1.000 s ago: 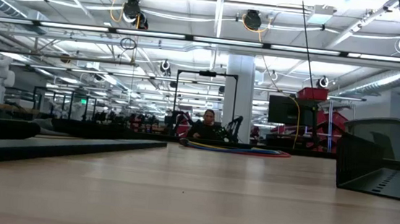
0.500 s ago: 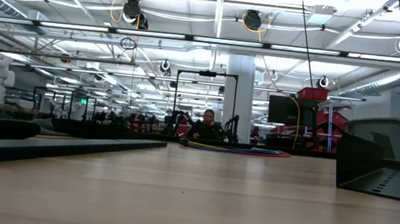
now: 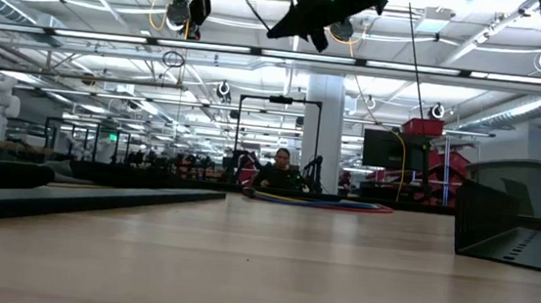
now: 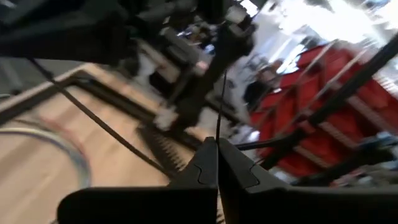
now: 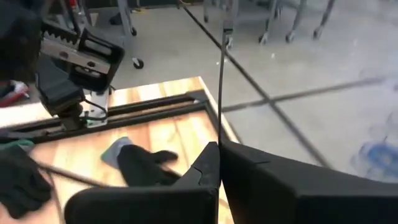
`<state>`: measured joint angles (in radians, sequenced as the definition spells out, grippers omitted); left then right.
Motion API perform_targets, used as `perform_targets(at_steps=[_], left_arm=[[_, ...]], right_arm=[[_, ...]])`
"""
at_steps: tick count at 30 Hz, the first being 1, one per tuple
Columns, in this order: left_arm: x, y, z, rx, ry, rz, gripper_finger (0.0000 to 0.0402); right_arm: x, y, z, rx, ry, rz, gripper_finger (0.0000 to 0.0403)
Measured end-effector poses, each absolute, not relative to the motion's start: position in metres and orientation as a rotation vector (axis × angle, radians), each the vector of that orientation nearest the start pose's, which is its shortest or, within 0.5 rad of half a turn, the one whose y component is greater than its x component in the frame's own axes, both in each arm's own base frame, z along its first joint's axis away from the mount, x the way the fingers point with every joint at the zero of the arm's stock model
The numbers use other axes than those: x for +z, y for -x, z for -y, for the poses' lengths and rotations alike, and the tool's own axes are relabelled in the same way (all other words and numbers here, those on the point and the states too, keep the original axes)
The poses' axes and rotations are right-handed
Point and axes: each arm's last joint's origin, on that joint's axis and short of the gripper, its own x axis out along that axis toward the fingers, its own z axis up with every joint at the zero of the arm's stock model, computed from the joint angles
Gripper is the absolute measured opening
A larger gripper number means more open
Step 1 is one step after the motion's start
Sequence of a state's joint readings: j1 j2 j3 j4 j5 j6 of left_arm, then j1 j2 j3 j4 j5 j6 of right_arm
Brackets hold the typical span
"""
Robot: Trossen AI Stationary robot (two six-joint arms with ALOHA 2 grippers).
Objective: Ziptie cables
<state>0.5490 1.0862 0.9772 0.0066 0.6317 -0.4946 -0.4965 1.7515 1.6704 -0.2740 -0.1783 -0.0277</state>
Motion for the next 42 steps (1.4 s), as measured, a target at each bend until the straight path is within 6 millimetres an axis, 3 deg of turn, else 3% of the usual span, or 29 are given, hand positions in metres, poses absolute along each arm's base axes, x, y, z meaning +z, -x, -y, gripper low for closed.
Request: perform_targets(at_steps=[13, 26, 30, 42], left_arm=[[0.35, -0.223, -0.095, 0.064, 0.183, -0.156, 0.0], [0.24, -0.24, -0.06, 0.119, 0.323, -0.389, 0.0], [0.224, -0.242, -0.05, 0.131, 0.375, -0.432, 0.0], [0.22, -0.241, -0.045, 0.127, 0.322, -0.47, 0.0]], right_arm=[[0.262, -0.381, 0.168, -0.334, -0.541, -0.435, 0.0], [0.21, -0.37, 0.155, -0.465, -0.781, -0.504, 0.0], [0.189, -0.368, 0.135, -0.498, -0.873, -0.54, 0.0], [0.134, -0.35, 0.07, -0.61, -1.156, -0.536, 0.0011]])
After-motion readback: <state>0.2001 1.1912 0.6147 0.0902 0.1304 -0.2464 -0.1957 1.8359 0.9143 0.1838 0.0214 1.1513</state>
